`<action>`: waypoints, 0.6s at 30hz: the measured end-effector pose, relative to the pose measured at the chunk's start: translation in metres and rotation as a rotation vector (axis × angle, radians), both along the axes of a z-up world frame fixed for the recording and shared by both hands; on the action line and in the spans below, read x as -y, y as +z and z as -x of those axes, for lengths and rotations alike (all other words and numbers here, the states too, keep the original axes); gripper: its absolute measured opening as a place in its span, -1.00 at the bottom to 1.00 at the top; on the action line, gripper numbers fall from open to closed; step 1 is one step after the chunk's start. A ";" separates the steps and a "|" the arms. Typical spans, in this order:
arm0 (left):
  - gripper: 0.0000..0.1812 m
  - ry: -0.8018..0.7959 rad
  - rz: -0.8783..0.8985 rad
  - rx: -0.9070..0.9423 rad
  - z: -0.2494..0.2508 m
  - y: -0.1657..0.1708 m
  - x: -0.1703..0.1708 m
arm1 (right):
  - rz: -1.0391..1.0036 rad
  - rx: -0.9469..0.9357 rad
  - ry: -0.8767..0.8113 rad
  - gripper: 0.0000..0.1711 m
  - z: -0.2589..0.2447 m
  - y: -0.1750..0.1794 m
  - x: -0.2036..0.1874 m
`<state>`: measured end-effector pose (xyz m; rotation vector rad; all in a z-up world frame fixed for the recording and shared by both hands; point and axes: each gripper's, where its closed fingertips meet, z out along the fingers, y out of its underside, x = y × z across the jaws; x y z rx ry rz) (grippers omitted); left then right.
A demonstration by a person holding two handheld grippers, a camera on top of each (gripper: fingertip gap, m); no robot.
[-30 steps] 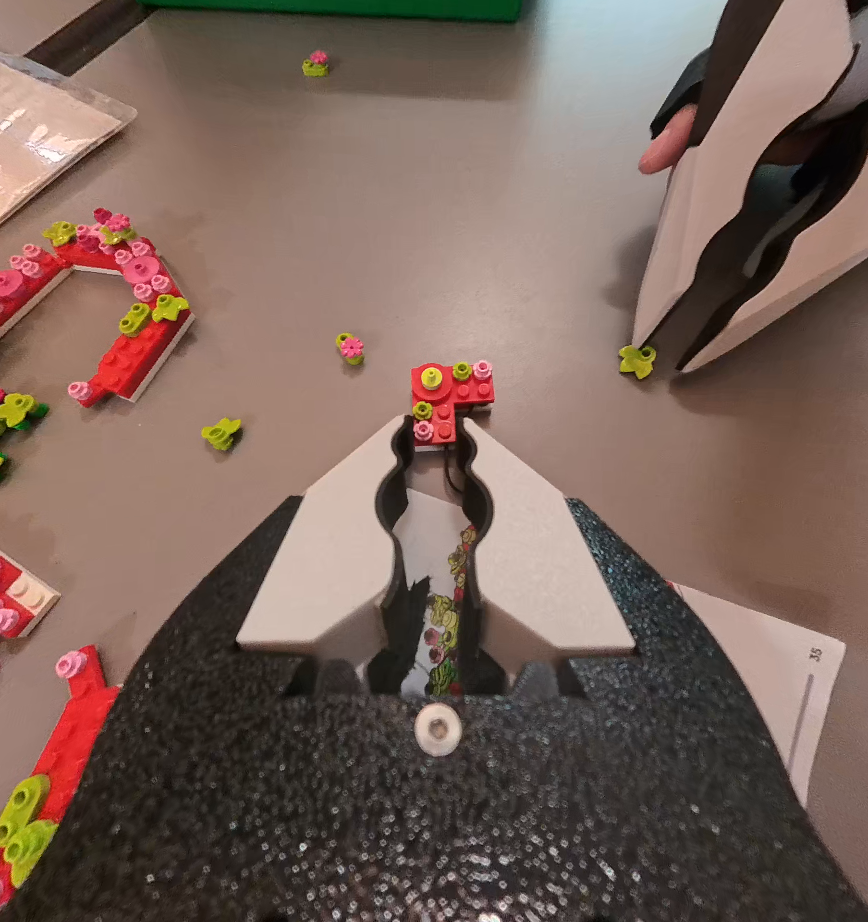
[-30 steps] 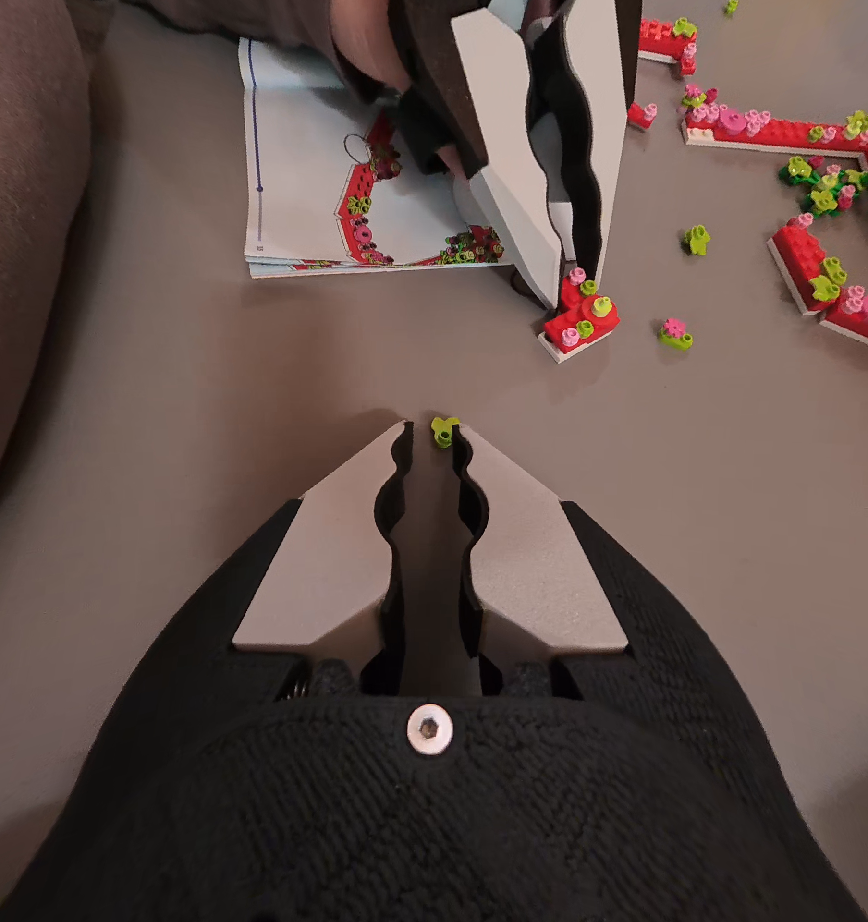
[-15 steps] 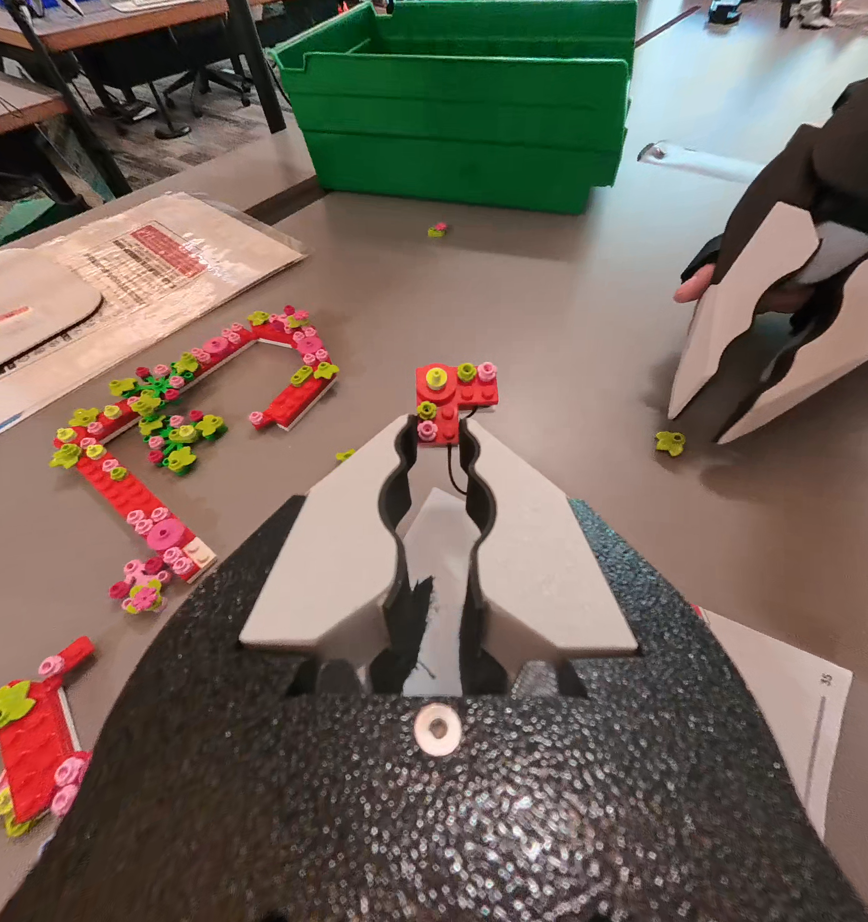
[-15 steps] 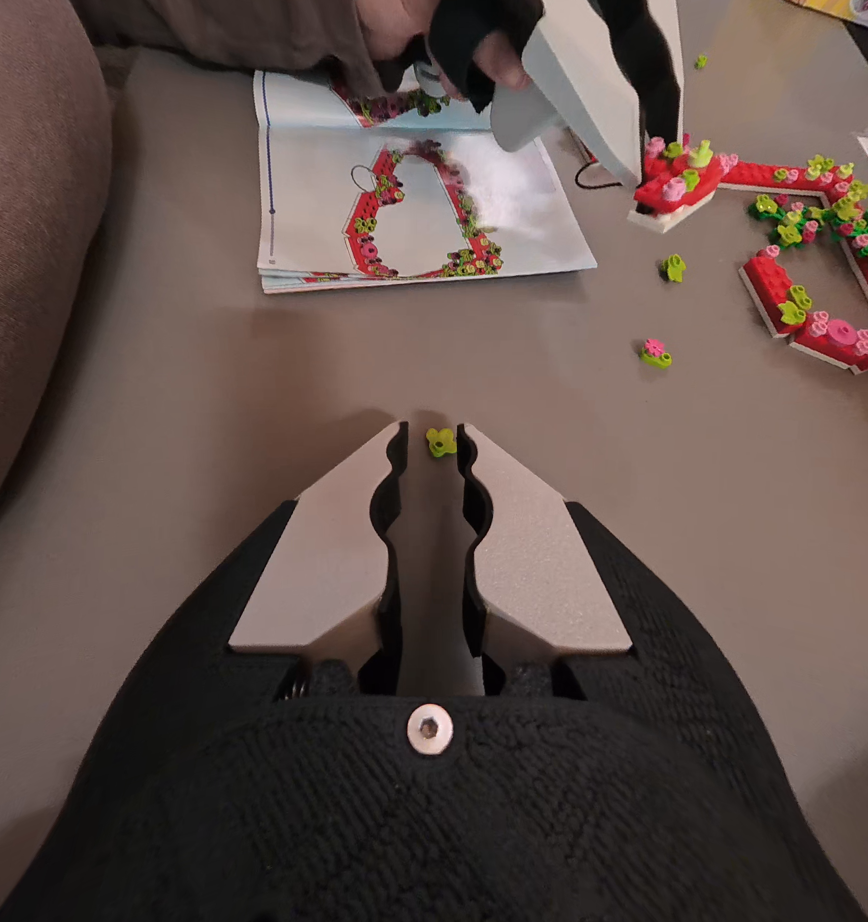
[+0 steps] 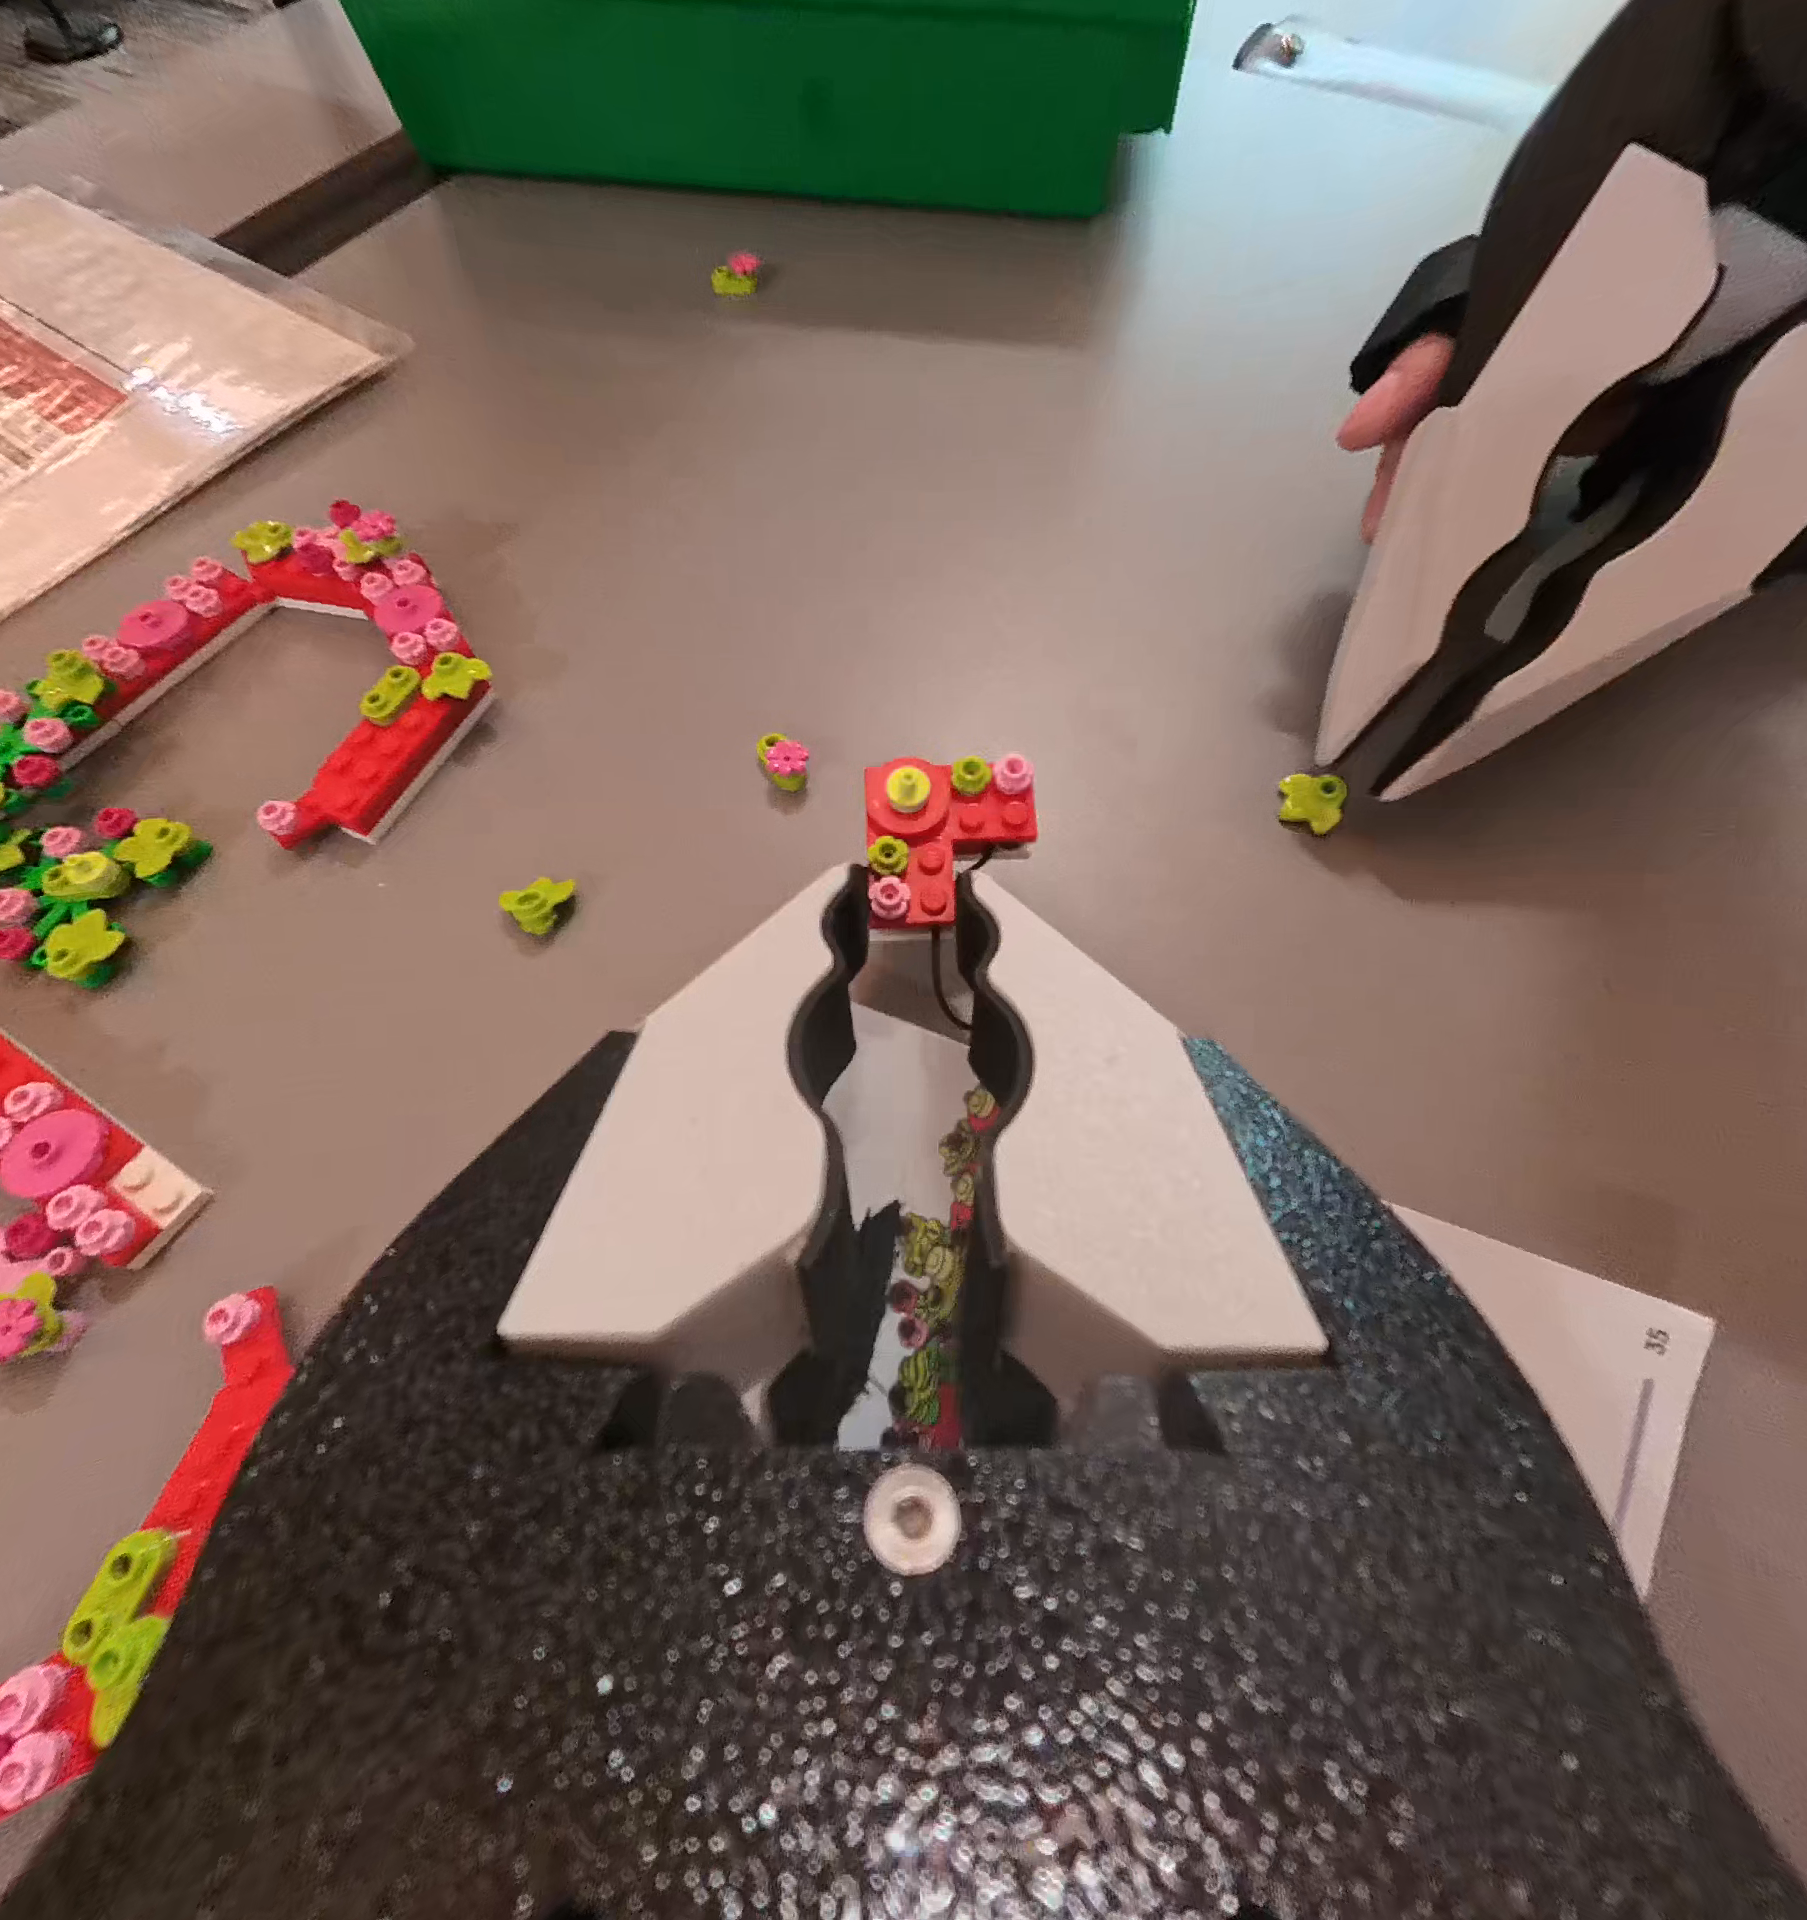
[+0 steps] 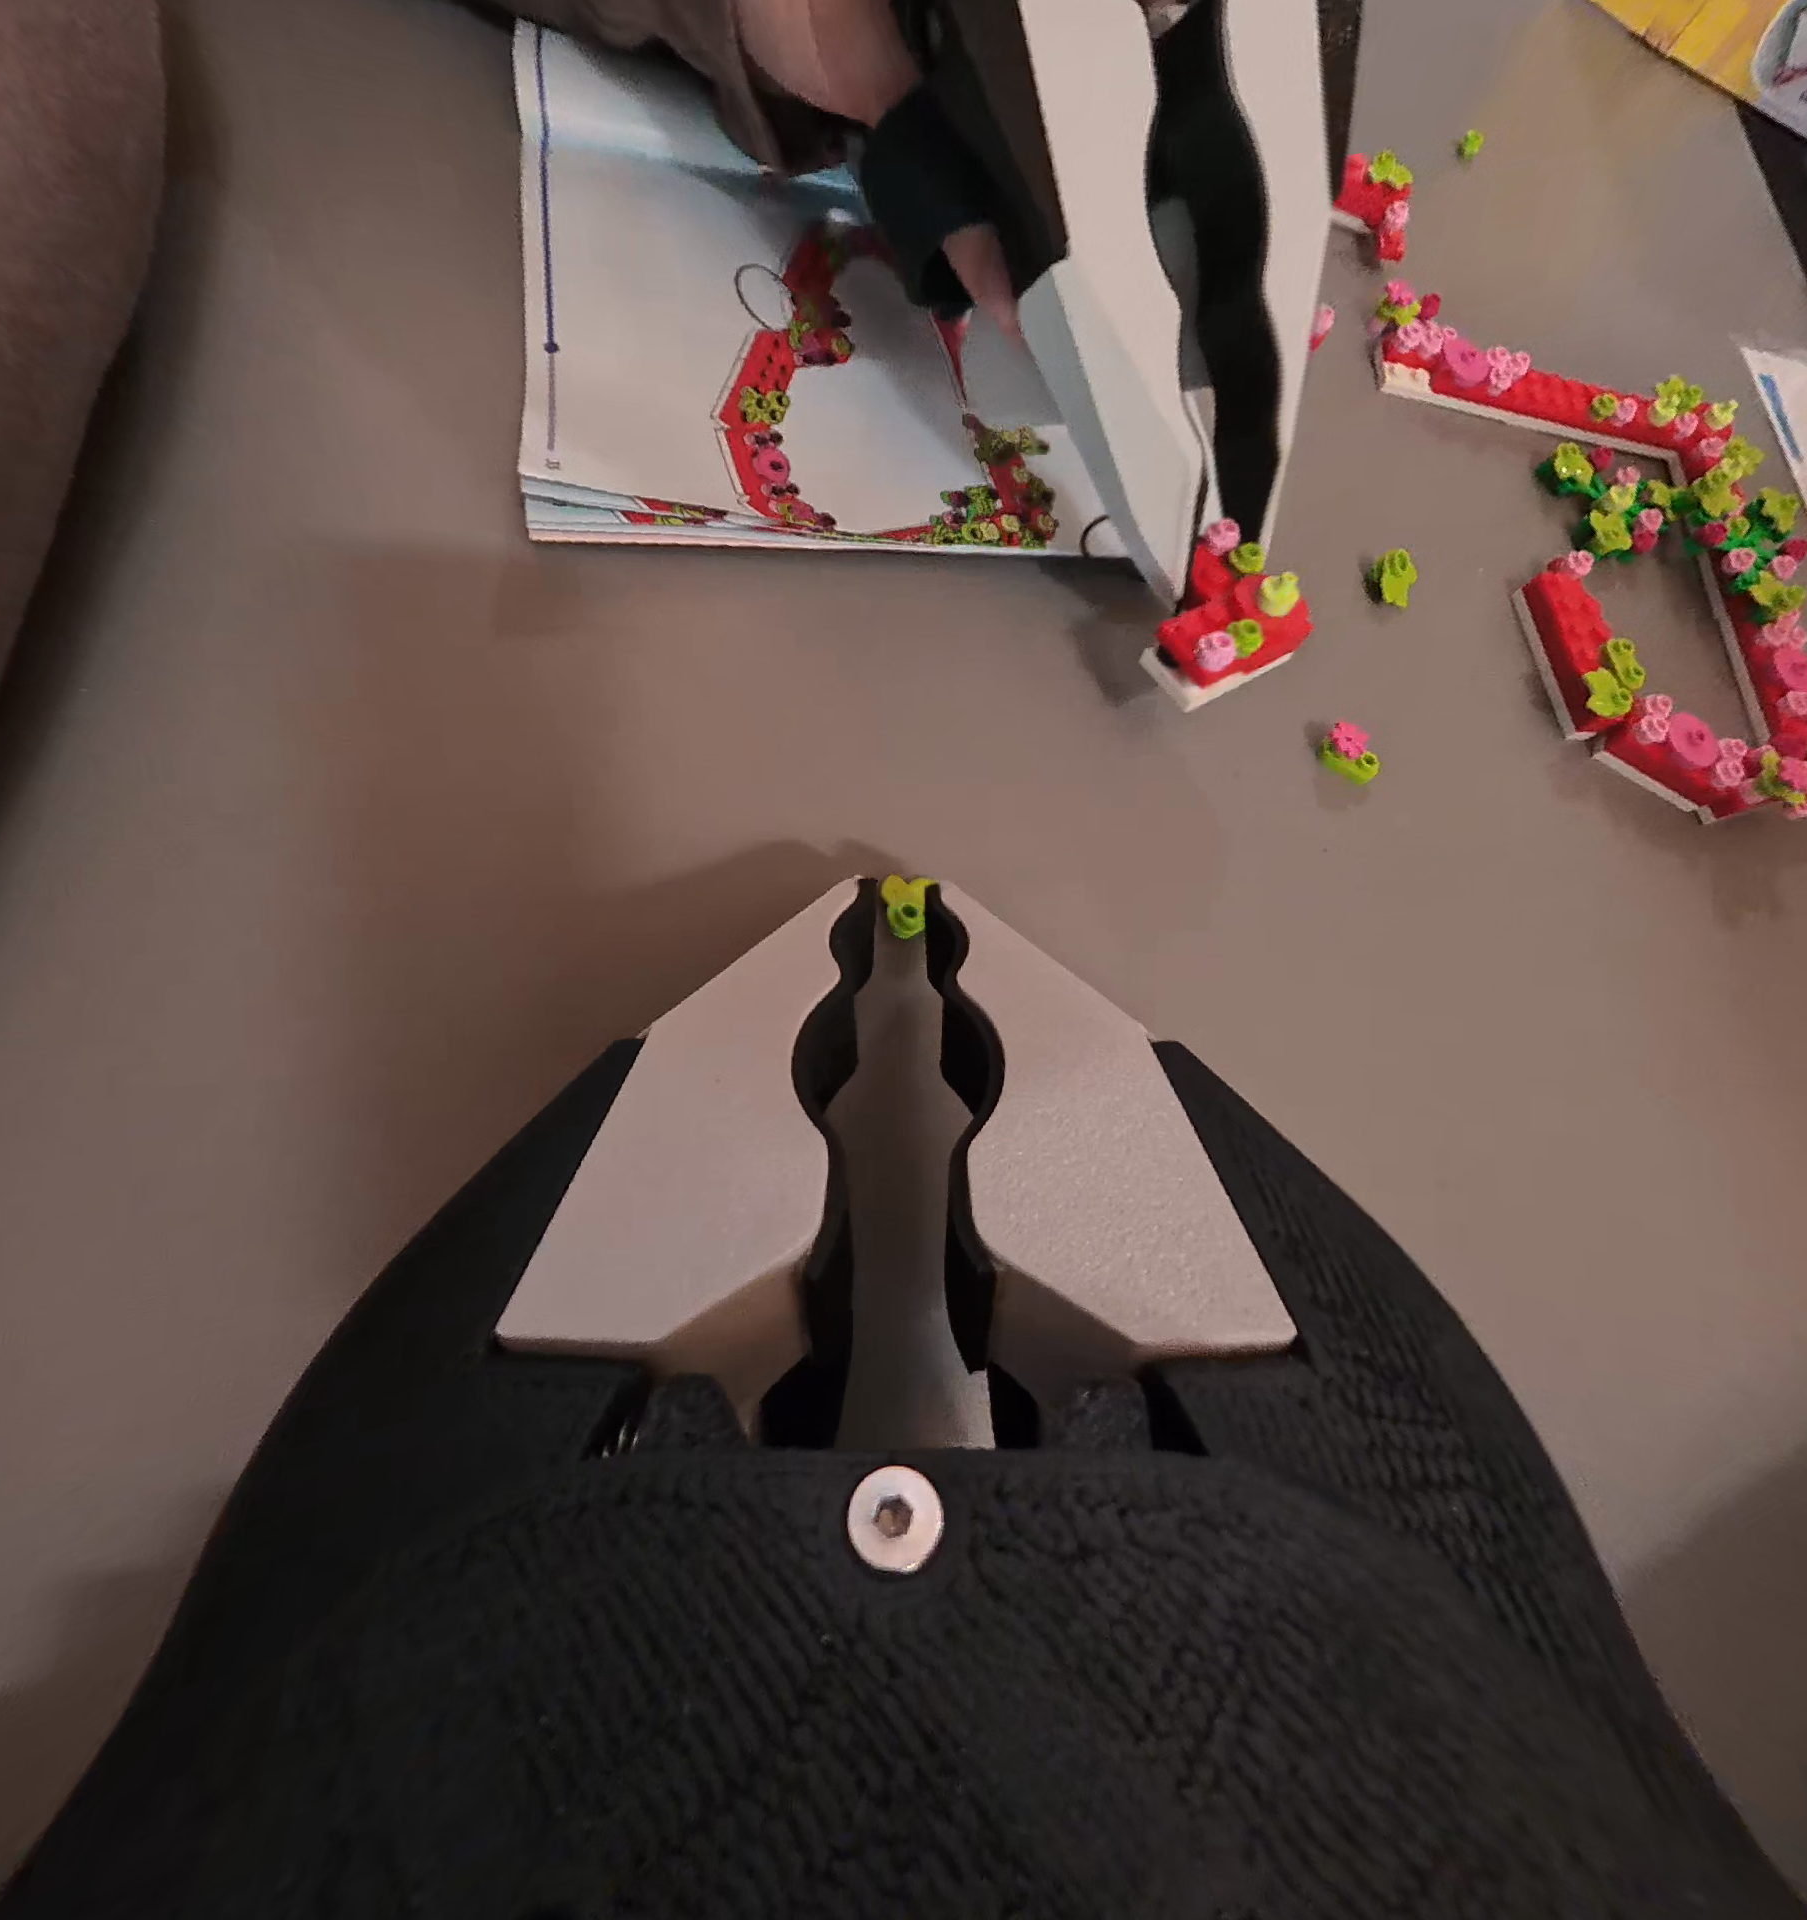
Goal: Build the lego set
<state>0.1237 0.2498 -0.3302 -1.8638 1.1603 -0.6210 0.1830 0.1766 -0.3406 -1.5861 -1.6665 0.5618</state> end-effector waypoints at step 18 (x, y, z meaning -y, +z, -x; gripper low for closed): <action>-0.84 -0.059 0.109 -0.048 -0.009 -0.015 0.017 | -0.044 0.010 -0.019 -0.95 0.003 -0.003 -0.006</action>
